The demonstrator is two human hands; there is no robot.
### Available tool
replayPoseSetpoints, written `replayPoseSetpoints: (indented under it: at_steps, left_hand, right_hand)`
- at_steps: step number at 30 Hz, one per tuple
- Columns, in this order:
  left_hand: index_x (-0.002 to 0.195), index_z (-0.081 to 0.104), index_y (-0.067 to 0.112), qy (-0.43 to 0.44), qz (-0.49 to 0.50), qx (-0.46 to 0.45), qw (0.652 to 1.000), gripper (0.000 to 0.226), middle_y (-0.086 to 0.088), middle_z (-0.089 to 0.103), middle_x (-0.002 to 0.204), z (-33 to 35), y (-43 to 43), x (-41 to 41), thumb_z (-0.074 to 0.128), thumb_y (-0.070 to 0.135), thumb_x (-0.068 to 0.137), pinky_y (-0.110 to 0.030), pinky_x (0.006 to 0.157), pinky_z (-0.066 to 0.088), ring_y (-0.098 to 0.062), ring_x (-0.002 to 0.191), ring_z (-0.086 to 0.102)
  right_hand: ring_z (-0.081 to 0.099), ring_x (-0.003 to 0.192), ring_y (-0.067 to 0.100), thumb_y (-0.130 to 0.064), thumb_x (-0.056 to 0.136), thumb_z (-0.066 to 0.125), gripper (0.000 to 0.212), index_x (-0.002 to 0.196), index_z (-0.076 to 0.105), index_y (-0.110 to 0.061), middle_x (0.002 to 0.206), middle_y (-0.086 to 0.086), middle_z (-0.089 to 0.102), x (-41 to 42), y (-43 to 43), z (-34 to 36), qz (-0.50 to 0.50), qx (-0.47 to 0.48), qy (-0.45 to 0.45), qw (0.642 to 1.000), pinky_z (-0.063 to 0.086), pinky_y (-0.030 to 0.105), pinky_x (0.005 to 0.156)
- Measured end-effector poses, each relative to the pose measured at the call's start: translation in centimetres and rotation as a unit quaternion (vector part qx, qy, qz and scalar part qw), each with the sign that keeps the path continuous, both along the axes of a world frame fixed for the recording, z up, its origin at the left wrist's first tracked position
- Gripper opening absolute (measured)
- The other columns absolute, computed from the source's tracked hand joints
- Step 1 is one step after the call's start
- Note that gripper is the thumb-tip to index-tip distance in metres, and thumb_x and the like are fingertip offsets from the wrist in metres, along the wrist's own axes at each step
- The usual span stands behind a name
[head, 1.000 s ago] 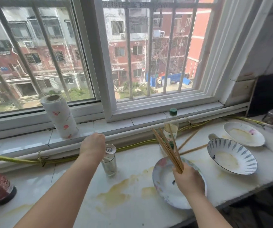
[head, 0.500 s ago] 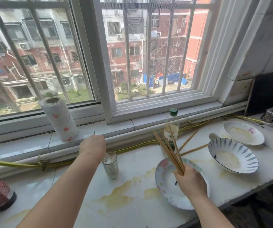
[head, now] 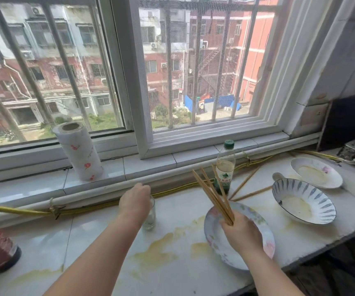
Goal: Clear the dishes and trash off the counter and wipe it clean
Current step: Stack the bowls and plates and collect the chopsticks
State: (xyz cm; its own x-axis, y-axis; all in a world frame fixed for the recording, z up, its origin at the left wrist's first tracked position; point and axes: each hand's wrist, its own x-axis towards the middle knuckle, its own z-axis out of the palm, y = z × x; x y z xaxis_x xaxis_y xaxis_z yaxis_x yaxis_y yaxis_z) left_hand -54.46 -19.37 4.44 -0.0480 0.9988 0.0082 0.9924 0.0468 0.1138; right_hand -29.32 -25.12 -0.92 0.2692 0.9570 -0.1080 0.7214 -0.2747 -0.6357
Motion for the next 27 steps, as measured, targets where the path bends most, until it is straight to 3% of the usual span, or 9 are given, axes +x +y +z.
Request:
replayPoseSetpoints:
  at_steps: [4,7,12,18,23,27]
  left_hand:
    - [0.104,0.057,0.014,0.007,-0.007,-0.005,1.000,0.021,-0.003,0.045,0.095,-1.3,-0.4,0.3,0.042,0.004,0.093,-0.031,0.066,0.038,-0.028,0.093,0.058]
    - [0.106,0.055,0.017,-0.022,0.037,0.017,0.999,0.018,-0.003,0.053,0.108,-1.6,0.5,-0.1,0.043,0.010,0.095,-0.033,0.071,0.044,-0.025,0.096,0.058]
    - [0.119,0.051,0.018,-0.127,0.146,0.038,0.980,0.025,-0.005,0.056,0.120,-1.6,1.9,-0.9,0.050,0.025,0.095,-0.032,0.072,0.038,-0.027,0.104,0.056]
    - [0.115,0.058,0.017,-0.142,0.195,0.164,0.956,0.031,-0.005,0.061,0.106,-2.0,1.7,1.7,0.061,0.032,0.088,-0.037,0.070,0.047,-0.028,0.097,0.056]
    - [0.121,0.058,0.015,-0.135,0.274,0.168,0.937,0.040,-0.012,0.062,0.109,-1.9,2.3,4.1,0.063,0.034,0.085,-0.044,0.079,0.049,-0.035,0.104,0.055]
    - [0.117,0.061,0.015,-0.103,0.336,0.197,0.915,0.040,-0.017,0.063,0.106,-1.7,2.8,5.4,0.064,0.037,0.084,-0.048,0.081,0.047,-0.039,0.098,0.056]
  right_hand:
    - [0.059,0.073,0.024,-0.033,0.092,0.050,0.021,0.080,0.061,-0.020,0.071,-0.001,0.062,1.4,-0.4,0.1,-0.011,-0.011,0.005,1.000,0.045,0.032,0.064]
    - [0.055,0.075,0.021,-0.038,0.092,0.051,0.015,0.090,0.061,-0.026,0.076,-0.006,0.060,3.0,-0.5,0.3,-0.018,-0.024,-0.015,0.999,0.040,0.029,0.062]
    - [0.059,0.081,0.022,-0.037,0.091,0.053,0.014,0.097,0.061,-0.027,0.086,-0.005,0.065,5.9,0.1,0.2,-0.028,-0.022,0.001,0.999,0.045,0.029,0.066]
    - [0.057,0.075,0.023,-0.039,0.089,0.056,0.018,0.087,0.061,-0.022,0.077,-0.002,0.062,10.6,2.7,-0.6,-0.047,-0.037,0.044,0.997,0.043,0.031,0.063]
    - [0.058,0.074,0.024,-0.035,0.088,0.057,0.018,0.078,0.056,-0.019,0.074,0.001,0.060,15.0,6.0,-0.9,-0.050,-0.055,0.041,0.996,0.043,0.032,0.062]
    - [0.059,0.075,0.026,-0.033,0.088,0.058,0.018,0.086,0.061,-0.016,0.075,0.003,0.062,18.7,8.6,-0.4,-0.037,-0.041,0.057,0.997,0.045,0.033,0.066]
